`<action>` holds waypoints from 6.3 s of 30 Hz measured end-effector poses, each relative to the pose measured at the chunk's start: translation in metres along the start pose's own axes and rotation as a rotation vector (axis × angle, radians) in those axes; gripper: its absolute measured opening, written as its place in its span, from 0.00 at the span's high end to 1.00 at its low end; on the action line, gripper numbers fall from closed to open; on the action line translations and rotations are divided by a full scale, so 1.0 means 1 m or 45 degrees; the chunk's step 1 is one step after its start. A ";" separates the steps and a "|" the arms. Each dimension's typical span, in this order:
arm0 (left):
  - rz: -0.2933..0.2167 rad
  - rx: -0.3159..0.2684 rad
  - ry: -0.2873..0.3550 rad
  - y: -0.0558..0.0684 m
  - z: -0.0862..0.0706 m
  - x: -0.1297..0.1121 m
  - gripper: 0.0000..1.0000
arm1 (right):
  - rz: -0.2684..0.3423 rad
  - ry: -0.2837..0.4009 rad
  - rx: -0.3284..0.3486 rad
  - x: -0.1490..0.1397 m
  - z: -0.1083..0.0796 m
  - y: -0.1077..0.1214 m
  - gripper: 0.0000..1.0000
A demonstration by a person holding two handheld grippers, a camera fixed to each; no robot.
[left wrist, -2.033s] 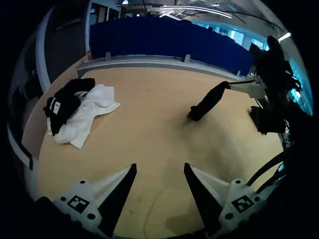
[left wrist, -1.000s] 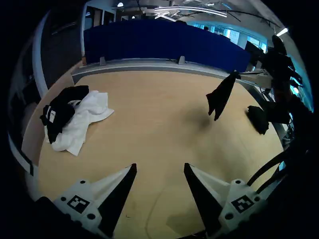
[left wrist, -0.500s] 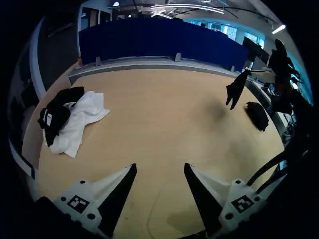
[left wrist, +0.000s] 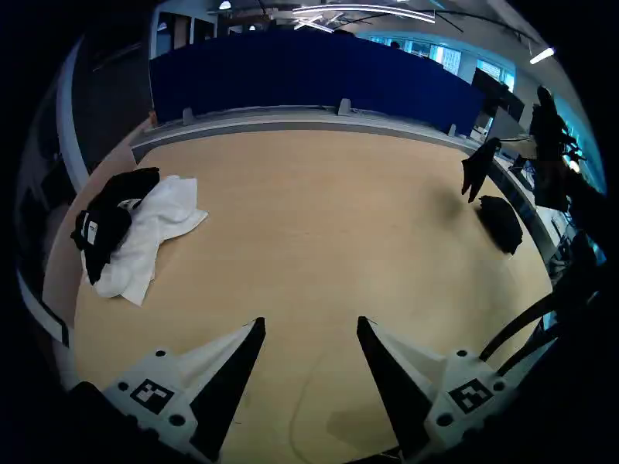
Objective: Fold towel
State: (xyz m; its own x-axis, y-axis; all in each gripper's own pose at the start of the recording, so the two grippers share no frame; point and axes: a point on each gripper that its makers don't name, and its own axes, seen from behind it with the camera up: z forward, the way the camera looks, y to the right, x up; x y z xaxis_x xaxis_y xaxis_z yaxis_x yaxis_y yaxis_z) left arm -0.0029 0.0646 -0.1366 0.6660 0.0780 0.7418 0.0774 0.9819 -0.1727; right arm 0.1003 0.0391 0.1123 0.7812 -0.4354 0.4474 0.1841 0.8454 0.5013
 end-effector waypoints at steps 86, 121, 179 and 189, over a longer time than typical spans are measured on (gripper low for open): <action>0.105 -0.041 -0.018 0.036 -0.001 0.008 0.12 | 0.542 -0.460 -0.423 -0.306 -0.107 0.055 0.38; 0.094 -0.044 -0.012 0.030 -0.001 0.012 0.12 | 0.509 -0.370 -0.284 -0.261 -0.046 0.013 0.00; 0.066 -0.025 0.015 0.019 -0.001 0.014 0.12 | 0.534 -0.203 -0.359 -0.171 -0.054 0.036 0.00; 0.071 -0.039 0.025 0.022 0.001 0.015 0.12 | 0.553 -0.199 -0.361 -0.171 -0.068 0.014 0.00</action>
State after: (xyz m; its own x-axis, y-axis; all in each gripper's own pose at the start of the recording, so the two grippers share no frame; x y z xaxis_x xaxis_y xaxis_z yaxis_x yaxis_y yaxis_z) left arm 0.0082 0.0872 -0.1286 0.6842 0.1292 0.7178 0.0621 0.9703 -0.2338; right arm 0.0098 0.1464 -0.0070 0.7274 -0.0500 0.6843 0.0348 0.9987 0.0360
